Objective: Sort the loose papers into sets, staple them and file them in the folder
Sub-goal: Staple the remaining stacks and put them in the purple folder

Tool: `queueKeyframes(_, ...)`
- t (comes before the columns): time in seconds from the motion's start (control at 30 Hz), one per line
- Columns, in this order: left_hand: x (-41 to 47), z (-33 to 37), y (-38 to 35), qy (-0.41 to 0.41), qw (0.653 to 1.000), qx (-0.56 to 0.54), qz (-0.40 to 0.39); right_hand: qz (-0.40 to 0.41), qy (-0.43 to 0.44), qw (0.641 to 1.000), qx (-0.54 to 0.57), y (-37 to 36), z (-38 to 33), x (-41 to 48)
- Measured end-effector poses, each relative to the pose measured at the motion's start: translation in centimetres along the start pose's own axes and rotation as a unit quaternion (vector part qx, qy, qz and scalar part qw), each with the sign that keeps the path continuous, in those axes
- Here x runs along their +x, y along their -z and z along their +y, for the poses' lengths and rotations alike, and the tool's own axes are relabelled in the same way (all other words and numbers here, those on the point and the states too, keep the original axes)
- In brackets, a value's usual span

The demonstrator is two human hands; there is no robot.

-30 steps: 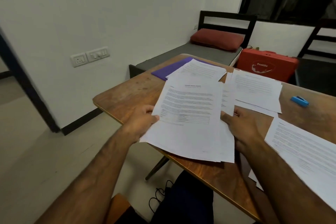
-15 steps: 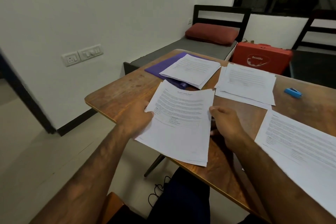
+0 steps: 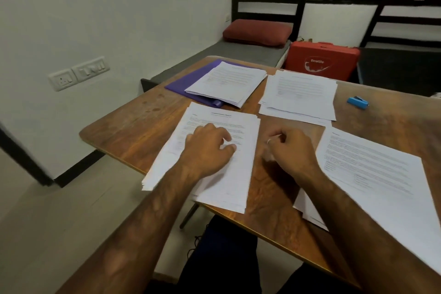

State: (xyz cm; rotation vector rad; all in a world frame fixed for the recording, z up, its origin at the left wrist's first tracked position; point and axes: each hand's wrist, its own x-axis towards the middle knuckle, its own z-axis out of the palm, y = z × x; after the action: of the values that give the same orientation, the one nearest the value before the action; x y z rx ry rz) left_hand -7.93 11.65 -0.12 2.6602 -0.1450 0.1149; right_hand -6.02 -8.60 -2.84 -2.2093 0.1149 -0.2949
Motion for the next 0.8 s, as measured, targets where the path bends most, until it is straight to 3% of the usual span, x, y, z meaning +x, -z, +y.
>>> queueKeyframes(0.27, 3.0, 10.4, -6.3, -0.109, 0.991, -0.062, -0.052, 0.089, -0.013, 0.991, -0.100, 8.3, 5.2, -1.0)
queueKeyframes(0.5, 5.9, 14.9, -11.6, -0.191, 0.977, 0.051, -0.077, 0.133, -0.078, 0.971, -0.183, 14.3, 11.3, -2.5)
queueKeyframes(0.8, 6.5, 14.9, -15.3, -0.238, 0.966, 0.102, 0.008, 0.145, -0.083, 0.964, -0.209, 14.4, 13.9, -3.2)
